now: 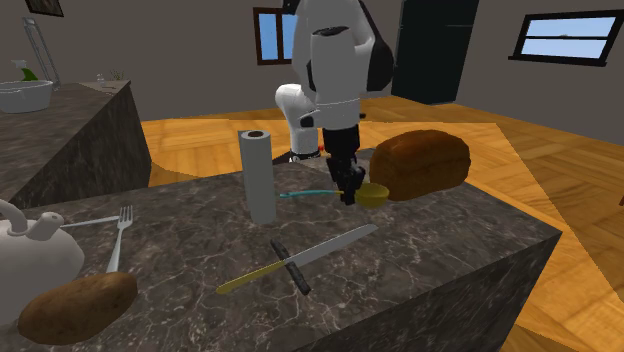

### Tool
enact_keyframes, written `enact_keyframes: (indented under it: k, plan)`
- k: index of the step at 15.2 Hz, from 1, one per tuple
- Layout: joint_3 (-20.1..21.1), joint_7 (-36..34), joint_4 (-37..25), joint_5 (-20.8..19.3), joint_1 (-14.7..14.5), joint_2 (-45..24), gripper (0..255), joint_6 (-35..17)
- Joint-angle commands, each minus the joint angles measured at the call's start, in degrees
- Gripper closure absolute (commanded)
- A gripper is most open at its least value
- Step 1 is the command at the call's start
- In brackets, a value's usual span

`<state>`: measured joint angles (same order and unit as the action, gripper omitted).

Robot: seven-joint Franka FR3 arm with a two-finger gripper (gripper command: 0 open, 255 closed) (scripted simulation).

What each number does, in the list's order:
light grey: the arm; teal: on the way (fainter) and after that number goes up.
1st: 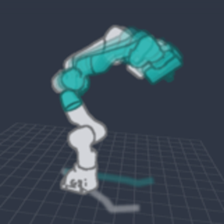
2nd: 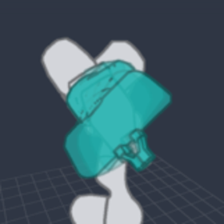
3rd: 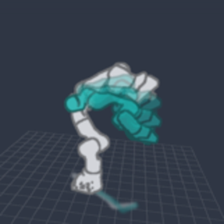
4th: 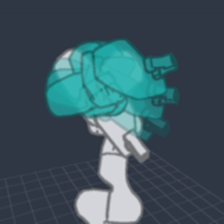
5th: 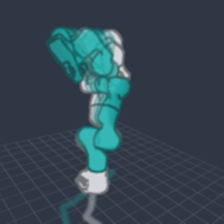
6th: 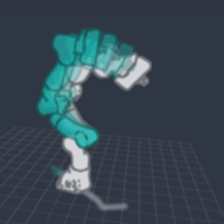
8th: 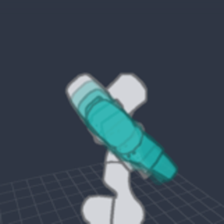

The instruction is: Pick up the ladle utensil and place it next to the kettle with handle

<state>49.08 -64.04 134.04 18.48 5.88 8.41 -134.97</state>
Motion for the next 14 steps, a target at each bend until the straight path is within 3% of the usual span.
enact_keyframes:
  k: [1, 14]
  plan:
    - [-0.45, 0.36, -0.88, 0.66, -0.15, 1.15, 255, 1.85]
    - [-3.62, 1.35, -7.04, 2.82, -0.79, 6.93, 255, 13.0]
